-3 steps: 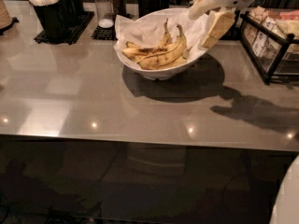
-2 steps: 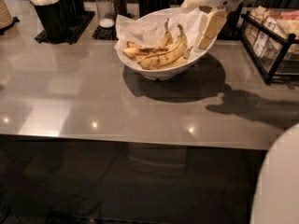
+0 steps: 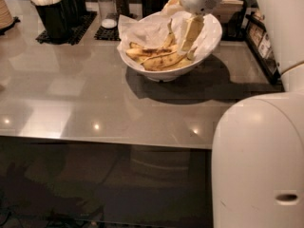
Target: Pick banana from white bowl
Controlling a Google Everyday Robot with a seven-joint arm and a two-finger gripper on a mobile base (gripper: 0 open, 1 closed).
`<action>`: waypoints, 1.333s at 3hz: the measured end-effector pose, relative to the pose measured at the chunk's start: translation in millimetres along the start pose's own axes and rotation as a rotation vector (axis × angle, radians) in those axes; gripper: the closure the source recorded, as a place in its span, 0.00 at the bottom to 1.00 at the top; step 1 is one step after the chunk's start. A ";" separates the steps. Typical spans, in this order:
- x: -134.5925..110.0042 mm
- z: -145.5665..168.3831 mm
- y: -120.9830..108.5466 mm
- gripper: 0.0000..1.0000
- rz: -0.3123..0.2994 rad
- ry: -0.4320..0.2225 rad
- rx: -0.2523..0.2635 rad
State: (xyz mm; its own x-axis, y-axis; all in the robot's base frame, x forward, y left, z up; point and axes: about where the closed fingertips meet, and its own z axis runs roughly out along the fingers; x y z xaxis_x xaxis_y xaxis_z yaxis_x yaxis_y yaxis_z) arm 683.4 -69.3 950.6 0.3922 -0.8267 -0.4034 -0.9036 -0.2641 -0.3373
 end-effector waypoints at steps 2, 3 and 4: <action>10.2 40.2 -7.0 0.21 0.016 -0.066 -0.037; 19.6 60.1 4.3 0.23 0.065 -0.105 -0.076; 24.4 78.8 16.1 0.24 0.097 -0.138 -0.125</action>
Offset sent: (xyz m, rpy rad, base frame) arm -0.0080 -0.0071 -0.0710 0.0376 0.2246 0.0390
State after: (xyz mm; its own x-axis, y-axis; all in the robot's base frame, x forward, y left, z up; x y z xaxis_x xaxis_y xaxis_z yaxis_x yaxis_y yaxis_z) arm 692.0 -54.6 868.3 0.3149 -0.7776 -0.5442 -0.9491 -0.2535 -0.1869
